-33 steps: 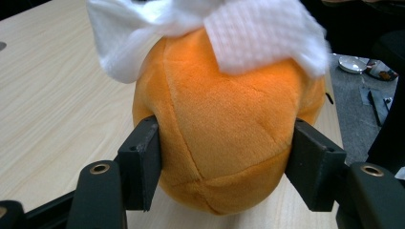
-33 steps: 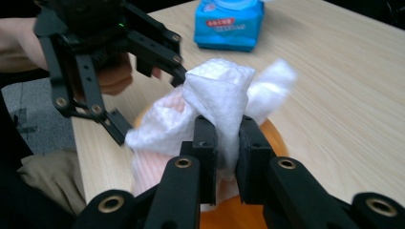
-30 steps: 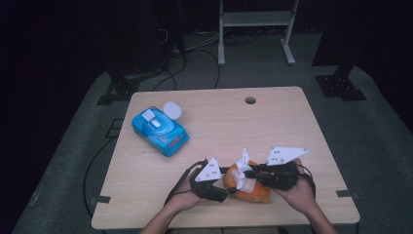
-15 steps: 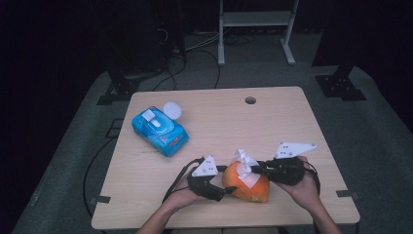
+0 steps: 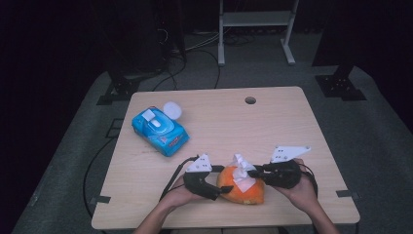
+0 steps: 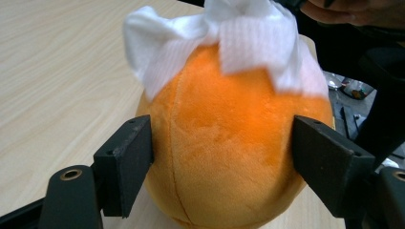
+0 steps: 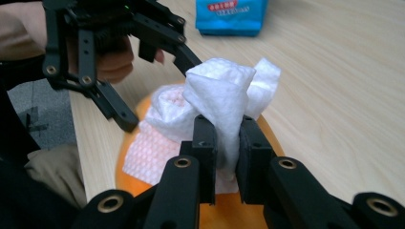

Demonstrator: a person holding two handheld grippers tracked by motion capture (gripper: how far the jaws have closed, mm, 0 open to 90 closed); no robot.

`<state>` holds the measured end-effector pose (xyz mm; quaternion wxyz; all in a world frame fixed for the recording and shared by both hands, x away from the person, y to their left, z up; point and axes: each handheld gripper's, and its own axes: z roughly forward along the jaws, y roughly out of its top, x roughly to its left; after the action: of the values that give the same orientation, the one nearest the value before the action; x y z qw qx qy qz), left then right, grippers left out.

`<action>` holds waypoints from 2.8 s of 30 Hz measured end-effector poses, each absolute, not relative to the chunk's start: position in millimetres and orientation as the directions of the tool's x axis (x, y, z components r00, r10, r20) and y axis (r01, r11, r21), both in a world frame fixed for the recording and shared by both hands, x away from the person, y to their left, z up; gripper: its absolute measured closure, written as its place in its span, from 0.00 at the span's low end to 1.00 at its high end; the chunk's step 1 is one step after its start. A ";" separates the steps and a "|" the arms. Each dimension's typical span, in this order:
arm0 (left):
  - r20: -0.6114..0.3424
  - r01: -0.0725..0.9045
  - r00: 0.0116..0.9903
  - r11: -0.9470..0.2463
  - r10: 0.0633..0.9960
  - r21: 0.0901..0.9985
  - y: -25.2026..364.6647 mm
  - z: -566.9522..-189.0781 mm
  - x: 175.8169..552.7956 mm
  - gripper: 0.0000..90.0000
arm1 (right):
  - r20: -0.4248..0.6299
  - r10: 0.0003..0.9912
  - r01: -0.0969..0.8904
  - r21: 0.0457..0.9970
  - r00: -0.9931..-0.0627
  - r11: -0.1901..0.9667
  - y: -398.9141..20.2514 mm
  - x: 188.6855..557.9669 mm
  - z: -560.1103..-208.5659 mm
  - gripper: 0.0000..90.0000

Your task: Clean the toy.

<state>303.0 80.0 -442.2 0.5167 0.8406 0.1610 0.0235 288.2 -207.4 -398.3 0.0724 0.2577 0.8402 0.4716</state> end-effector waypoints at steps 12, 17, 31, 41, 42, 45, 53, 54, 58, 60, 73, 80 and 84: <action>-0.111 0.222 0.949 -0.371 0.296 0.902 73.6 -437.5 302.7 0.24 | 0.109 0.482 0.347 0.830 -0.869 0.437 -201.6 286.8 -398.9 0.88; -0.131 0.241 0.949 -0.394 0.287 0.887 78.5 -442.9 304.9 0.27 | 0.117 0.497 0.381 0.795 -0.860 0.472 -218.0 288.9 -404.2 0.88; -0.142 0.268 0.935 -0.387 0.326 0.882 79.1 -442.4 307.9 0.28 | 0.130 0.508 0.385 0.812 -0.852 0.438 -219.7 290.7 -403.0 0.88; -0.168 0.308 0.919 -0.380 0.358 0.872 85.0 -446.2 310.7 0.28 | 0.133 0.505 0.391 0.803 -0.853 0.449 -219.3 288.4 -404.5 0.88; -0.171 0.311 0.917 -0.375 0.361 0.873 84.5 -446.8 311.1 0.28 | 0.137 0.494 0.382 0.813 -0.859 0.439 -216.8 286.5 -401.6 0.88; -0.172 0.314 0.914 -0.373 0.367 0.873 83.9 -447.1 311.9 0.27 | 0.106 0.459 0.338 0.821 -0.882 0.461 -206.0 281.4 -397.2 0.87; -0.184 0.327 0.909 -0.367 0.374 0.871 84.1 -447.9 311.5 0.27 | 0.087 0.529 0.394 0.770 -0.844 0.502 -219.5 286.9 -408.5 0.88; -0.181 0.325 0.909 -0.368 0.375 0.872 83.8 -448.0 311.2 0.27 | 0.095 0.528 0.394 0.777 -0.844 0.491 -219.1 286.1 -407.6 0.88; -0.176 0.323 0.908 -0.368 0.379 0.872 82.4 -447.1 309.5 0.27 | 0.122 0.483 0.367 0.812 -0.867 0.454 -211.1 284.4 -397.9 0.88; -0.181 0.326 0.908 -0.367 0.377 0.871 81.3 -446.5 308.7 0.26 | 0.115 0.480 0.362 0.809 -0.870 0.462 -204.8 285.9 -398.6 0.88; -0.170 0.271 0.951 -0.429 0.260 0.862 83.9 -431.2 300.9 0.20 | 0.154 0.487 0.408 0.781 -0.860 0.473 -205.5 282.7 -406.7 0.88; -0.172 0.266 0.954 -0.435 0.243 0.860 74.9 -431.8 304.7 0.06 | 0.180 0.387 0.379 0.757 -0.904 0.533 -204.1 273.4 -412.9 0.88; -0.150 0.228 0.969 -0.482 0.196 0.846 64.5 -441.3 299.0 0.06 | 0.181 0.390 0.380 0.760 -0.903 0.527 -203.5 276.2 -412.0 0.88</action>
<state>299.0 64.5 -441.3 0.4936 0.8608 0.1230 -0.0164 276.2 -203.5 -412.0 0.0055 0.2202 0.8737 0.4337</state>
